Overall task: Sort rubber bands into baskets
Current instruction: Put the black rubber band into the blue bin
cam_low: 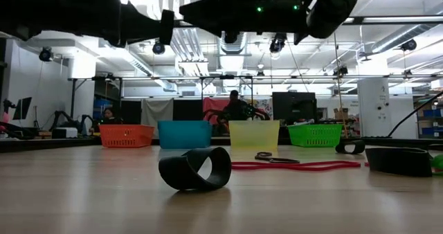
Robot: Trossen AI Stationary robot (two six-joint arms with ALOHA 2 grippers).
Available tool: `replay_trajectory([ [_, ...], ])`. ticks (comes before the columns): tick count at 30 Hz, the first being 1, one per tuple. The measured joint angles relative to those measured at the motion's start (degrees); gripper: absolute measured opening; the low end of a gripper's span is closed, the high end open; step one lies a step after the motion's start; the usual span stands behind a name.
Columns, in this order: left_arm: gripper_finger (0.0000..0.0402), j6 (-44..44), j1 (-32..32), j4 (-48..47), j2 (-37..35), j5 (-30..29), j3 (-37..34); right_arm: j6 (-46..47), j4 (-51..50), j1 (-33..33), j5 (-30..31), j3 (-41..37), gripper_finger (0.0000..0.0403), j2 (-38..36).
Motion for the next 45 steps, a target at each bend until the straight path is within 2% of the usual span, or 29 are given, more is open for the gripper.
replay_trajectory([
  [8, 0.0, 2.84, 1.37, -2.22, -4.04, 2.82, -0.2, -1.2, -3.5, 0.02, -3.26, 4.49, 0.0215, 1.56],
  [14, 0.0, 2.52, 1.57, -1.9, -4.59, 3.38, -0.21, -2.45, -5.95, -0.07, -3.45, 8.37, 0.0228, 4.14],
  [21, 0.0, 2.28, 1.62, -2.29, -4.01, 3.2, -0.22, -4.14, -7.87, -0.45, -3.64, 11.4, 0.0187, 7.6],
  [29, 0.0, 1.89, 1.73, -3.96, -3.93, 2.82, -0.22, -5.36, -8.17, -0.66, -3.99, 11.33, 0.0124, 7.63],
  [33, 0.0, 1.9, 1.84, -5.02, -4.01, 2.15, -0.22, -4.72, -8.36, -0.71, -3.85, 11.34, 0.0105, 7.63],
  [36, 0.0, 1.7, 1.84, -5.64, -3.94, 1.54, -0.2, -3.87, -8.66, -0.87, -3.76, 11.41, 0.0106, 7.63],
  [45, 0.0, 1.25, 1.75, -8.01, -3.78, 1.88, -0.22, -3.72, -7.88, -1.59, -2.72, 11.55, 0.0143, 7.51],
])
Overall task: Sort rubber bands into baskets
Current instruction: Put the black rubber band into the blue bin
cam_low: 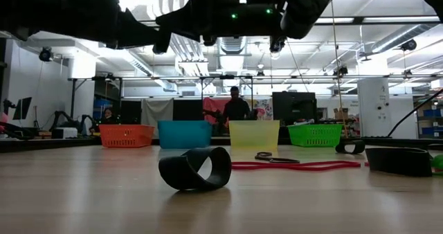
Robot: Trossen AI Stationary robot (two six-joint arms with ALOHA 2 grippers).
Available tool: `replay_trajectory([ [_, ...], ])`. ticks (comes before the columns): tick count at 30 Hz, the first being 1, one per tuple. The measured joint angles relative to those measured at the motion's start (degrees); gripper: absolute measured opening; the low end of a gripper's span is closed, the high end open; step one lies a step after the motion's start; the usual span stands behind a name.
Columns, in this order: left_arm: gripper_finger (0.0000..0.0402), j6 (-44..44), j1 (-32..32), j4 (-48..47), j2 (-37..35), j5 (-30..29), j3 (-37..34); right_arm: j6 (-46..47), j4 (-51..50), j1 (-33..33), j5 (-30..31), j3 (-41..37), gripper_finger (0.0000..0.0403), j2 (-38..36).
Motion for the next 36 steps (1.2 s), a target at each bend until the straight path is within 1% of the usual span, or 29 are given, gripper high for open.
replay_trajectory([
  [2, 0.0, 0.0, 0.08, 0.42, -0.02, -0.04, 0.0, -0.46, -0.07, -0.25, 0.0, 0.04, 0.0142, -0.02],
  [4, 0.0, 0.06, 0.08, 0.4, -0.02, -0.08, 0.0, -0.82, -0.39, -0.4, -0.1, 0.04, 0.0131, -0.02],
  [6, 0.0, 0.1, 0.06, 0.7, -0.02, -0.1, 0.0, -1.37, -0.48, -0.6, -0.27, 0.02, 0.0109, -0.02],
  [9, 0.0, 0.29, 0.08, 1.28, -0.02, -0.24, 0.0, -1.38, -0.67, -0.94, -1.22, 0.02, 0.0064, -0.02],
  [11, 0.0, 0.38, 0.06, 1.54, -0.04, -0.35, 0.02, -1.38, -0.94, -1.18, -3.69, 0.03, 0.0033, -0.02],
  [13, 0.0, 0.79, 0.06, 1.52, -0.04, -0.48, 0.12, -1.15, -1.17, -1.26, -5.16, 0.13, 0.0016, -0.02],
  [18, 0.0, 2.62, 0.24, 1.12, -0.04, -1.07, 0.13, -0.74, -1.93, -1.32, -5.57, 0.13, 0.001, -0.04],
  [20, 0.0002, 2.56, 0.35, 1.53, -0.04, -4.34, 0.13, -0.81, -1.87, -1.41, -5.57, 0.13, 0.0009, -0.04],
  [23, 0.0012, 2.29, 0.41, 2.85, -0.06, -11.96, 0.15, -1.29, -1.98, -1.46, -5.76, 0.13, 0.0009, -0.1],
  [24, 0.0018, 2.25, 0.46, 2.96, -0.07, -13.69, 0.15, -1.63, -2.09, -1.47, -5.8, 0.13, 0.0009, -0.1],
  [26, 0.0033, 2.21, 0.43, 2.92, -0.07, -15.23, 0.15, -2.04, -2.27, -1.48, -5.81, 0.1, 0.0009, -0.1],
  [36, 0.0131, 2.33, 0.46, 2.7, -0.07, -15.64, 0.17, -1.98, -3.18, -4.11, -5.79, 0.06, 0.0009, -0.1],
])
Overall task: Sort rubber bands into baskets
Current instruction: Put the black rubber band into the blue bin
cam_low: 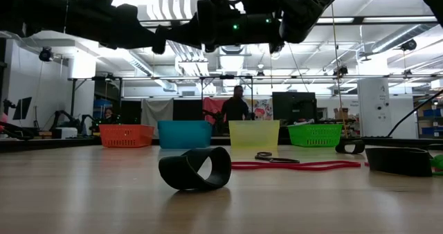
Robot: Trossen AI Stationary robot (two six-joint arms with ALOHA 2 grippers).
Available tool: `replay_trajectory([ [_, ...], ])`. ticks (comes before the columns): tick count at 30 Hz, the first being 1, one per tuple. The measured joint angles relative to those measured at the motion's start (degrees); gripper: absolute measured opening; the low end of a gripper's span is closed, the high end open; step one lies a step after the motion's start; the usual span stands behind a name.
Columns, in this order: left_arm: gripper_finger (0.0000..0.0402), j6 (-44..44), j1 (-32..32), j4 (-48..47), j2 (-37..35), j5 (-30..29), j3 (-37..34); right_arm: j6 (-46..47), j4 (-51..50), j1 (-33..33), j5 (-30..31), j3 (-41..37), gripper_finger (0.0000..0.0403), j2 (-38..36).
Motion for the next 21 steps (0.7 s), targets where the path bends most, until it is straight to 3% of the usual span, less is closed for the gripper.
replay_trajectory([
  [6, 0.0183, -0.14, 0.62, -0.32, 0.0, -2.39, 0.0, 1.97, -0.08, -2.72, 0.02, 0.0, 0.0009, 0.0],
  [11, 0.0203, 1.61, 2.0, -2.33, -0.02, -5.55, 0.0, 2.65, -0.11, -5.33, 0.04, 0.0, 0.0009, 0.02],
  [15, 0.0194, 3.73, 6.76, -2.36, -0.02, -5.12, 0.0, 2.67, -0.36, -7.55, 0.04, 0.0, 0.0009, 0.02],
  [21, 0.0144, 1.29, 15.87, -4.7, 0.34, 5.36, -0.04, 5.73, -5.15, -10.88, -0.32, 0.0, 0.0009, 0.02],
])
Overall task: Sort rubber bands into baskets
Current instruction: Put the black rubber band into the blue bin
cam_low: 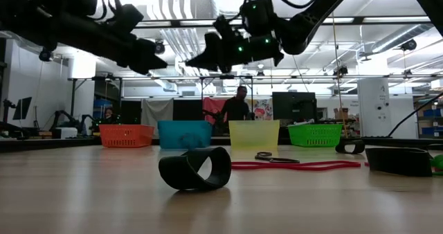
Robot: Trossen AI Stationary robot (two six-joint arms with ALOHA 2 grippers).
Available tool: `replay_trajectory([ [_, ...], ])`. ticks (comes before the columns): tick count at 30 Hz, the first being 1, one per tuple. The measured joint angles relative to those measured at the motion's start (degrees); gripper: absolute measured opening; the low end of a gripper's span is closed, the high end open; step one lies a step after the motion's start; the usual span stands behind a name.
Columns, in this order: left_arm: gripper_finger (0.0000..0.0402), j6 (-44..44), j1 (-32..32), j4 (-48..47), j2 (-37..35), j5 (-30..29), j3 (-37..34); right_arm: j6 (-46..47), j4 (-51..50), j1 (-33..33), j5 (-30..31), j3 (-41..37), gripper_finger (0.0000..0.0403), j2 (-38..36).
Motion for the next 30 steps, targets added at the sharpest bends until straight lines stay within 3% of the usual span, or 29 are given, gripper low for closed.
replay_trajectory([
  [6, 0.0117, -7.74, 0.35, -7.83, 0.35, 11.13, 0.0, 0.66, -13.07, -1.48, 0.05, -0.04, 0.0009, -0.25],
  [10, 0.0118, -11.52, -0.28, -7.94, 3.85, 16.71, 0.11, 0.56, -19.18, -1.61, 0.09, -0.04, 0.0009, -2.39],
  [17, 0.0123, -13.59, -1.8, -7.91, 7.73, 16.86, 2.44, 4.42, -27.04, -0.52, -0.08, -0.21, 0.0009, -3.26],
  [24, 0.0123, -13.33, -6.52, -17.27, 4.04, 16.47, 4.83, 8.05, -29.65, 2.07, 3.97, -1.62, 0.0009, -3.26],
  [30, 0.0123, -10.61, -12.22, -16.88, -0.15, 16.23, 2.68, 15.22, -31.02, 6.16, 7.2, -1.41, 0.0009, -3.26],
])
